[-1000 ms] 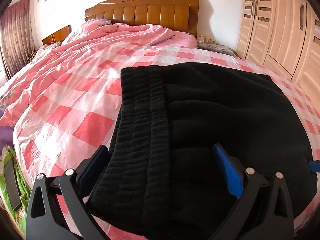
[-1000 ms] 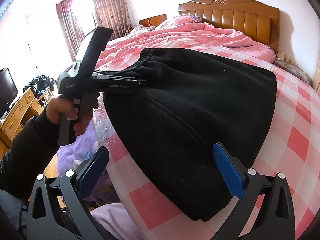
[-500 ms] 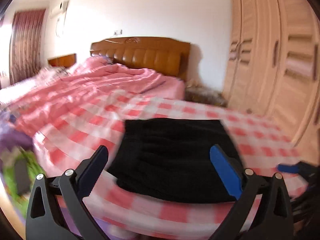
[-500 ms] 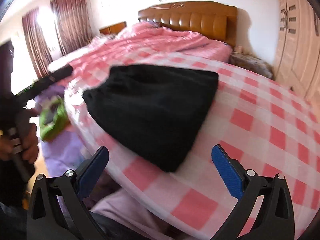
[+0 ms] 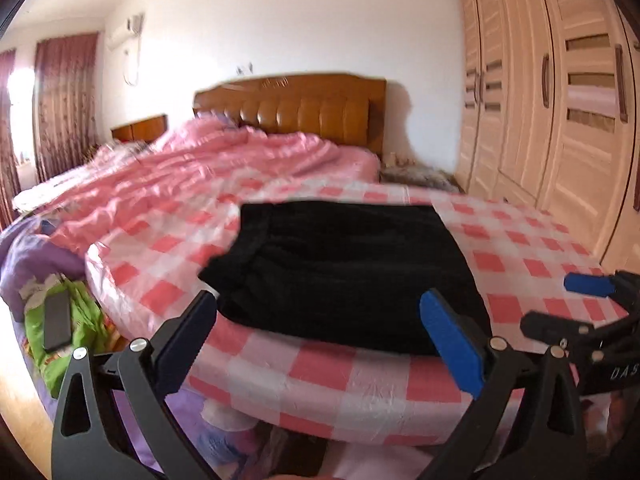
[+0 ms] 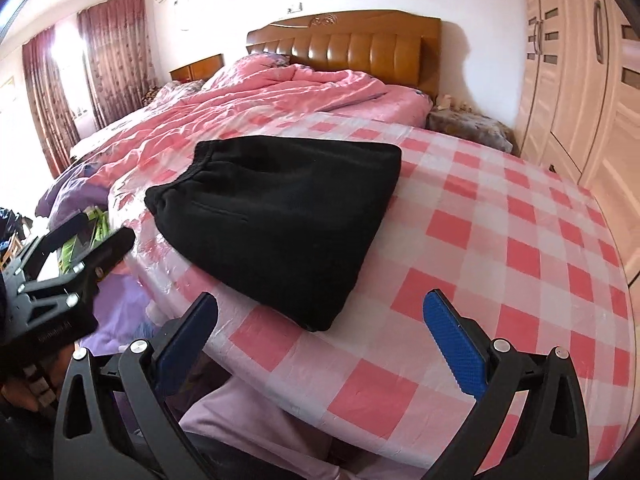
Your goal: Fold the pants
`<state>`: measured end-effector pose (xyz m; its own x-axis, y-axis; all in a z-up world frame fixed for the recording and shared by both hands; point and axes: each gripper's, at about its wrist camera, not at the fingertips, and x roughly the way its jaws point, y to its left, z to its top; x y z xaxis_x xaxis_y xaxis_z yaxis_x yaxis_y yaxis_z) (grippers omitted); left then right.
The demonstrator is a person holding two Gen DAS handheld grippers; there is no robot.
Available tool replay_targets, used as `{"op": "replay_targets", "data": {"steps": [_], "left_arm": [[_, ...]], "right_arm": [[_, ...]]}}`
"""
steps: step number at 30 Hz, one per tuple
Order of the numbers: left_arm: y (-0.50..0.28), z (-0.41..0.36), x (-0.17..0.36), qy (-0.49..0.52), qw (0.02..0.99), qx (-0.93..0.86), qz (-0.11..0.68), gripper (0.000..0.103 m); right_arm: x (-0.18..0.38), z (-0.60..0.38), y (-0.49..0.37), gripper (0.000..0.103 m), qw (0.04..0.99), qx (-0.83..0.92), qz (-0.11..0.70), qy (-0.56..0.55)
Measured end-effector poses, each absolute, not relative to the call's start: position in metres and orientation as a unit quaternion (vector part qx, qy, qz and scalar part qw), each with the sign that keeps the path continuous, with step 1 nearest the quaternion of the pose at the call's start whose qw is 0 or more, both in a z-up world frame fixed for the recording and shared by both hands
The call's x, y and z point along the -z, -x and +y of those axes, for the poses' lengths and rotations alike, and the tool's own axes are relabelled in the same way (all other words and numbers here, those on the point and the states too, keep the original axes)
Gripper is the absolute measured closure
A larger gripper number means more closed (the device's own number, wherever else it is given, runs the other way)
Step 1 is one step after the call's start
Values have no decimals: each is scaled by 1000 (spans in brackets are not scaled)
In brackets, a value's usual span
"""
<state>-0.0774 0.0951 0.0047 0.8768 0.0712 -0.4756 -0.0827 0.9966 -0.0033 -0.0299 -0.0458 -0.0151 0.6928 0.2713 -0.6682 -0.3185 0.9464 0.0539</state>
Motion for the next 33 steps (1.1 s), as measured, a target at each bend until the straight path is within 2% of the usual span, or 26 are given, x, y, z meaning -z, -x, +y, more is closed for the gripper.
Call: {"op": "replay_targets", "data": {"steps": [9,33], "left_arm": [[57,89,20,-8,951,-71,300,1],[52,90,29,1,943,-73,324,1]], "right_arm": [[35,-43,24,4,911,-142,385,32],[42,-40,25,4,906,-153,393,32]]}}
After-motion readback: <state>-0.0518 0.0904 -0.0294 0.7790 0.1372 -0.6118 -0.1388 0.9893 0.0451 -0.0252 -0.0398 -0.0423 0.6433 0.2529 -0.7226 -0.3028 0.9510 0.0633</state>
